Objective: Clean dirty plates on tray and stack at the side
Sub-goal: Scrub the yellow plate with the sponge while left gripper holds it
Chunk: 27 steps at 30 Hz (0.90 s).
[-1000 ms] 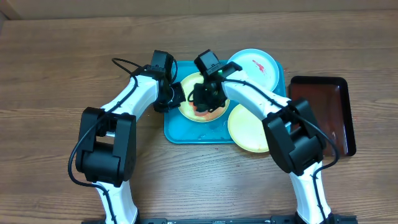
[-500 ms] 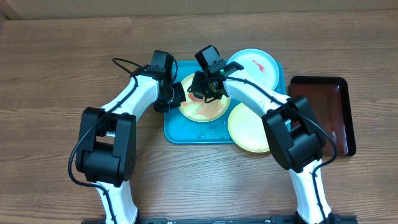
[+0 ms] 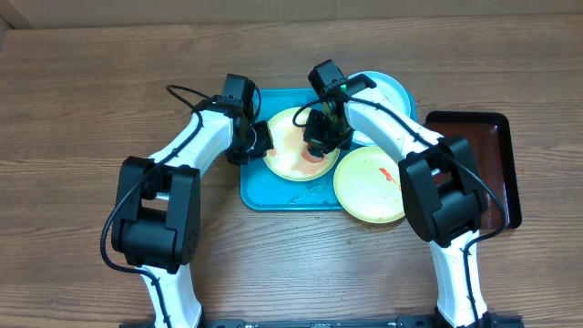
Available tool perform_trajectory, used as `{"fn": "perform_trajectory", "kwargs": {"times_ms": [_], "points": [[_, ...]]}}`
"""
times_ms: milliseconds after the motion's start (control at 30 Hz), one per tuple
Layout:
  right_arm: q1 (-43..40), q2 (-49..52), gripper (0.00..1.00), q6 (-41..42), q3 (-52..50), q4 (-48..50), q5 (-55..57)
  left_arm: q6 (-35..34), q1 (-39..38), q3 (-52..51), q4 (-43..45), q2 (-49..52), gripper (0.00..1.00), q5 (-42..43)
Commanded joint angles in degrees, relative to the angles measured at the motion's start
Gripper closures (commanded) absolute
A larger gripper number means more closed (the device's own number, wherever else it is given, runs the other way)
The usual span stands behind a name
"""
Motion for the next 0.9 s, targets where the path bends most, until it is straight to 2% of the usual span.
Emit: {"fn": "perform_trajectory", "kwargs": {"times_ms": [0, 233, 367, 700, 867], "points": [[3.0, -0.2, 0.96, -2.3, 0.0, 0.8, -2.3, 0.9, -0.1, -0.7, -0.2, 1.9, 0.96, -0.6], [5.5, 1.0, 0.96, -2.3, 0.0, 12.3, -2.7, 0.9, -0.1, -0.7, -0.2, 1.9, 0.96, -0.5], [5.9, 2.3, 0.96, -2.4, 0.0, 13.6, -6.9, 0.9, -0.1, -0.7, -0.1, 1.9, 0.96, -0.5], [4.1, 2.2, 0.96, -2.5, 0.0, 1.0, -7.4, 0.9, -0.1, -0.7, 0.0, 1.9, 0.96, -0.6], [-0.1, 1.0, 0.96, -2.0, 0.0, -4.5, -0.8, 1.3, 0.0, -0.7, -0.1, 1.9, 0.96, -0.6]]}}
